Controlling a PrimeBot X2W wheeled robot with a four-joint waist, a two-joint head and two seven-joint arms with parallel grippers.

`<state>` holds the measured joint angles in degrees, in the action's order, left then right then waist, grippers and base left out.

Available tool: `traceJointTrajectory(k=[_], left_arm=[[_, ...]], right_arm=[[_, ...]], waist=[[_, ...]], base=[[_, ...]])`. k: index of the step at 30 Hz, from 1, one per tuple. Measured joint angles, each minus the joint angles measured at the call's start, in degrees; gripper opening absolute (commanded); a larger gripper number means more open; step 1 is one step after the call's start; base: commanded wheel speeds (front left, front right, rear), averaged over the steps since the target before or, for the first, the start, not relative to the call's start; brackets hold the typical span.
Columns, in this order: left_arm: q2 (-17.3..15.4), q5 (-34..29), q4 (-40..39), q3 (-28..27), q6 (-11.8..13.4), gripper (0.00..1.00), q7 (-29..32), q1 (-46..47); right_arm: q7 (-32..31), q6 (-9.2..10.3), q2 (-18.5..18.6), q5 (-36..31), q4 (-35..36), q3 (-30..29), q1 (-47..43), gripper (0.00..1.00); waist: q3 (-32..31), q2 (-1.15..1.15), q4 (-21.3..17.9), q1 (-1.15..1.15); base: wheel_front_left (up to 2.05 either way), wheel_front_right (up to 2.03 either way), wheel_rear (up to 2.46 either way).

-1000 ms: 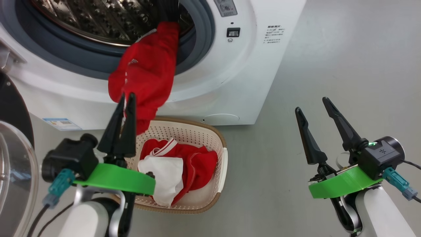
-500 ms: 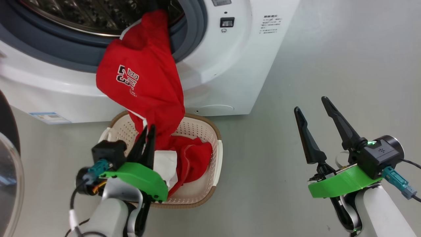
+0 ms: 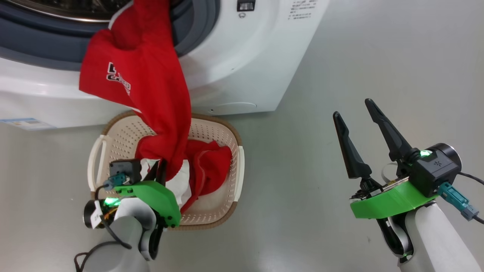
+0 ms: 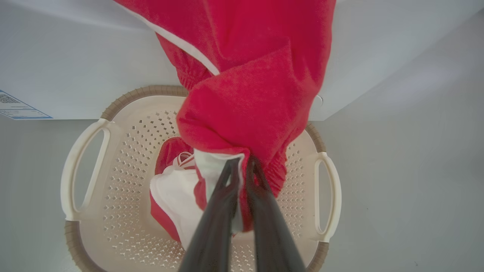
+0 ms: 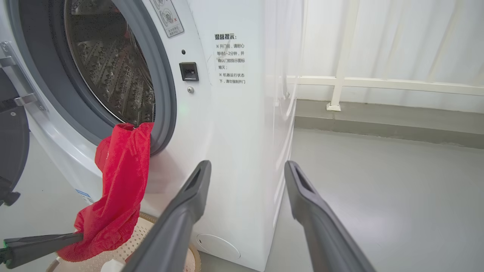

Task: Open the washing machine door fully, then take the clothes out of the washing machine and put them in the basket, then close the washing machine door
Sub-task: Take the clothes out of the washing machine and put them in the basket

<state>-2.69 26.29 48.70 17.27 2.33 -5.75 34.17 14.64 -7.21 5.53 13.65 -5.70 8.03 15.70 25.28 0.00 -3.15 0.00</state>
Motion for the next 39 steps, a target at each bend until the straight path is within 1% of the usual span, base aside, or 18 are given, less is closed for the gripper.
traceJointTrajectory(k=[3, 9, 16, 20, 30, 35, 39], left_arm=[[0.05, 0.08, 5.54, 0.38, -0.92, 0.0, -0.93, 2.38], [0.38, -0.09, 14.23, 2.11, -1.77, 0.0, -2.45, 7.13], [0.67, -0.92, 21.53, 3.74, -1.77, 0.0, -2.99, 10.32], [0.81, -0.41, 23.2, 4.15, -1.77, 0.0, -2.8, 10.72], [0.91, 0.23, 24.77, 5.67, -1.76, 0.0, 0.42, 10.71], [0.92, 0.48, 25.07, 6.59, -1.51, 0.0, 2.08, 10.71], [0.93, 0.78, 25.32, 6.82, -0.82, 0.0, 1.76, 10.78]], right_arm=[[0.0, 0.0, -0.02, 0.07, 0.08, 0.07, 0.09, 1.0], [0.0, 0.0, -0.03, 0.07, 0.41, 0.11, 2.18, 1.0], [0.0, 0.0, -0.03, 0.44, 0.56, 0.29, 3.39, 1.0], [0.0, 0.0, -0.02, 0.44, 0.71, 0.35, 3.67, 1.0], [0.0, 0.0, 0.2, 0.45, 1.03, 0.74, 4.75, 1.0], [0.0, 0.0, 0.56, 0.46, 1.05, 0.88, 4.85, 1.0], [0.0, 0.0, 0.56, 0.46, 1.04, 1.56, 6.0, 1.0]], waist=[[1.41, 0.0, -0.54, 0.0], [4.37, 0.0, -1.42, 0.0], [7.38, 0.0, -2.16, 0.0], [8.54, 0.0, -2.48, 0.0], [10.92, 0.0, -2.87, 0.0], [11.89, 0.0, -3.04, 0.0], [12.39, 0.0, -3.28, 0.0]], base=[[0.0, 0.0, 0.0], [0.0, 0.0, 0.0], [0.0, 0.0, 0.0], [0.0, 0.0, 0.0], [0.0, 0.0, 0.0], [0.0, 0.0, 0.0], [0.0, 0.0, 0.0]])
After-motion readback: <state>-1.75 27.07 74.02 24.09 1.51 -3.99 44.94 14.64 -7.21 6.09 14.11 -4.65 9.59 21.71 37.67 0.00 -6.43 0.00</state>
